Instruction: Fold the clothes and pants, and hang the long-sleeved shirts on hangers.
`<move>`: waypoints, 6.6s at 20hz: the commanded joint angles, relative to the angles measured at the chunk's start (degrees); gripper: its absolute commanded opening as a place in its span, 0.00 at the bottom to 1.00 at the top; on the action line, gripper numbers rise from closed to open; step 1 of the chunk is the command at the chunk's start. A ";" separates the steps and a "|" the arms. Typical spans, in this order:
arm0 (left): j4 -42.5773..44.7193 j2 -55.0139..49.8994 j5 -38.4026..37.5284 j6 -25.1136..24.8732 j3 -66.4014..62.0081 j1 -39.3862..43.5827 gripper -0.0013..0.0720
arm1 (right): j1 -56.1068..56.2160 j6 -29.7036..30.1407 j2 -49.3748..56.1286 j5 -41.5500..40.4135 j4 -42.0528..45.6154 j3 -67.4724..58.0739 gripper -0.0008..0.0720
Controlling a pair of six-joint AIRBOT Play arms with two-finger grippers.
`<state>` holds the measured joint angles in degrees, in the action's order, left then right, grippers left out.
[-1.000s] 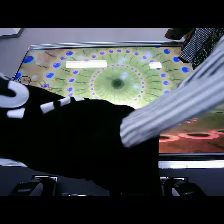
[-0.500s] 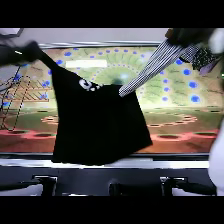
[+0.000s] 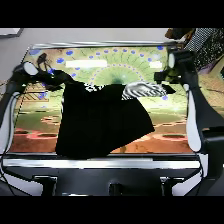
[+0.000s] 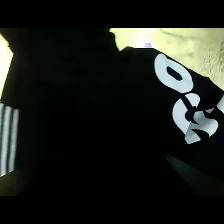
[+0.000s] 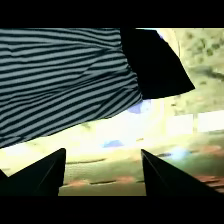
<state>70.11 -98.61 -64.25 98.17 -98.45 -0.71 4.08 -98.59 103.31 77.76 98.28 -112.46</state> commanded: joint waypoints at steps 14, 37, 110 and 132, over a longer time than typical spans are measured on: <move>-13.79 52.70 -2.43 -8.22 69.51 -19.78 0.99 | -15.02 22.82 -7.58 1.86 -42.10 46.42 0.86; -20.09 50.80 2.23 -11.26 28.87 -8.55 0.05 | -9.11 18.80 -34.29 -22.56 -62.51 18.45 0.04; -16.35 43.52 -7.13 -18.21 76.32 -21.59 0.98 | -20.65 14.12 -17.00 -14.73 -48.06 44.94 0.04; 13.53 52.26 4.52 17.94 -9.64 -16.11 0.05 | -15.85 -21.66 -48.15 -16.65 19.71 -10.95 0.04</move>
<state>62.04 -50.17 -58.39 100.79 -103.00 -16.82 -11.81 -114.26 61.82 56.31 94.54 -121.58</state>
